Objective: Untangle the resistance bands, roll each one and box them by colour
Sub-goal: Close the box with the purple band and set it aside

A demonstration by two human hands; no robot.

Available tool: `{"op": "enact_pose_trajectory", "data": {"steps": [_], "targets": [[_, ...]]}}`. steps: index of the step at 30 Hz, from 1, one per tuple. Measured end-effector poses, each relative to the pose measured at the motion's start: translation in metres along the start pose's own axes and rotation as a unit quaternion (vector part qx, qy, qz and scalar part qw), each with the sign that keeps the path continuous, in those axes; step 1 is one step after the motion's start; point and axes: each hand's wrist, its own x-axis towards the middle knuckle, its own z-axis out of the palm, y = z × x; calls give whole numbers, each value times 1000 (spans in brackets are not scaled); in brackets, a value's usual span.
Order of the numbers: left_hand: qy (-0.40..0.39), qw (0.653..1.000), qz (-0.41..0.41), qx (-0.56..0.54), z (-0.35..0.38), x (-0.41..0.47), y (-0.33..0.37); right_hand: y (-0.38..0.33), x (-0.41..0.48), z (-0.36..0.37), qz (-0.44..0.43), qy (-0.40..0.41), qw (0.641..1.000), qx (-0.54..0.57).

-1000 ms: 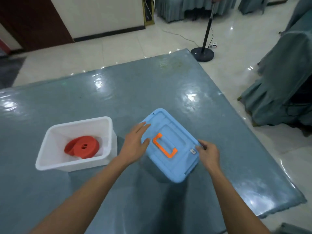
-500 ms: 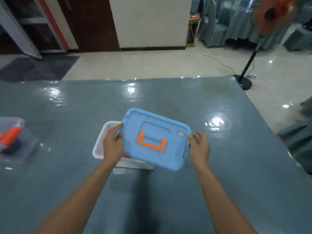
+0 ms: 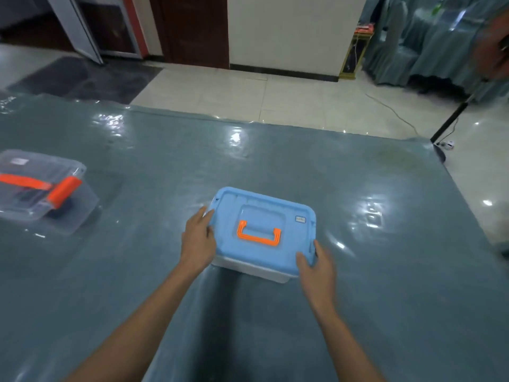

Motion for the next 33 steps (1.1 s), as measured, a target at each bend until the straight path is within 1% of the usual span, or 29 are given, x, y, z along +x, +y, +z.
{"op": "enact_pose_trajectory", "data": {"steps": [3, 5, 7, 12, 14, 18, 21, 27, 30, 32, 33], "targets": [[2, 999, -10, -44, 0, 0, -6, 4, -3, 5, -10, 17, 999, -36], [9, 998, -16, -54, 1, 1, -7, 7, -6, 7, 6, 2, 998, -59], [12, 998, -22, -64, 2, 1, -9, 7, -10, 8, 26, -10, 998, -55], [-7, 996, -24, -81, 6, -4, -20, 5, -12, 7, 15, -19, 997, -69], [-15, 996, -30, -82, 6, -2, -21, 5, -10, 6, 29, -20, 998, -56], [-25, 995, -47, -84, 6, 5, -17, -1, -10, 16, 95, -33, 994, 38], [-27, 996, -50, -67, 10, 1, -12, -3, -9, 27, 104, -34, 992, 59], [-48, 997, -44, -48, 17, -1, 4, -7, 41, 13, 66, -67, 995, -31], [-62, 997, -43, -33, 12, 8, 7, -6, 39, 18, 56, -83, 993, -66], [-85, 996, -22, 25, 8, 10, 4, -2, 33, 22, 36, -91, 988, -121], [-85, 993, 1, 84, 5, 10, 3, -3, 31, 22, 11, -84, 980, -182]]}}
